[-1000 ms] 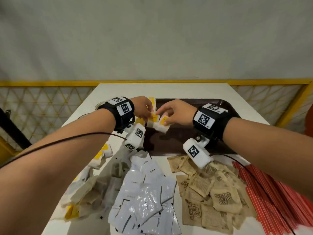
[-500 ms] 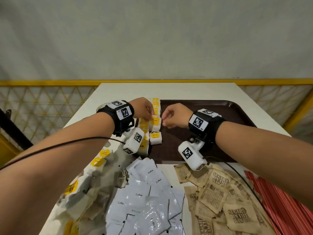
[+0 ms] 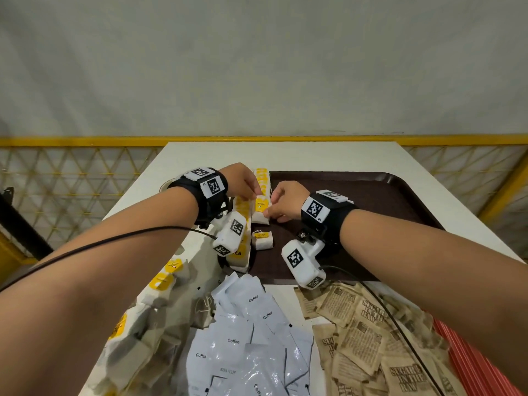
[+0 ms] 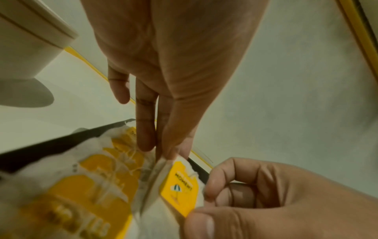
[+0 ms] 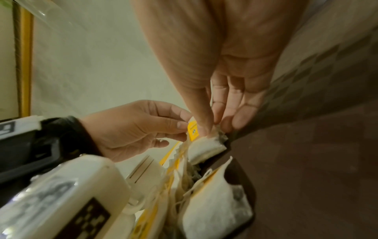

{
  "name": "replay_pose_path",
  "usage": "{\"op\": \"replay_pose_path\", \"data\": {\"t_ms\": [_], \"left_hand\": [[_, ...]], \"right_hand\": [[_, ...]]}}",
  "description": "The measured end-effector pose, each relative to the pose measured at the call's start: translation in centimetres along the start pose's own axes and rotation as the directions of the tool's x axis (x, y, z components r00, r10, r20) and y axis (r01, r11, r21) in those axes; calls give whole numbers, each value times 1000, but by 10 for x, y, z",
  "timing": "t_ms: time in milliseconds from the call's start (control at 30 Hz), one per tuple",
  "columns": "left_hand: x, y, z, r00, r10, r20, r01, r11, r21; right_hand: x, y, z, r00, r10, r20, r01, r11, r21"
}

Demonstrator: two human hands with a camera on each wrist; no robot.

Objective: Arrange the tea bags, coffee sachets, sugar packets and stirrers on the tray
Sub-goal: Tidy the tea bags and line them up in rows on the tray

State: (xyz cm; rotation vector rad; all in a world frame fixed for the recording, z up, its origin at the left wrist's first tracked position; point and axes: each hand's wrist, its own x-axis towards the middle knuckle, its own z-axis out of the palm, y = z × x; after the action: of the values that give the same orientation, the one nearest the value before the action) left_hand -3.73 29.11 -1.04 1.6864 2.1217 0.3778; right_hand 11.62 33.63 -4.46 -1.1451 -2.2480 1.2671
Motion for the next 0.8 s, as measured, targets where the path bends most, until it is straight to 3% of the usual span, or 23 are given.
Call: {"op": "replay_pose_path", "data": {"t_ms": [367, 667, 800], "left_hand": [[11, -4, 1, 997, -72, -4, 71, 996, -58], [17, -5, 2, 988, -92, -124, 96, 995, 22], [9, -4, -5, 997, -78, -17, 79, 996, 42]], "right_hand": [[2, 5, -6, 997, 31, 64, -33, 999, 35], [1, 3, -6, 997, 19, 77, -20, 1000, 7], [0, 2, -4, 997, 10, 83, -9, 1000, -13]]}}
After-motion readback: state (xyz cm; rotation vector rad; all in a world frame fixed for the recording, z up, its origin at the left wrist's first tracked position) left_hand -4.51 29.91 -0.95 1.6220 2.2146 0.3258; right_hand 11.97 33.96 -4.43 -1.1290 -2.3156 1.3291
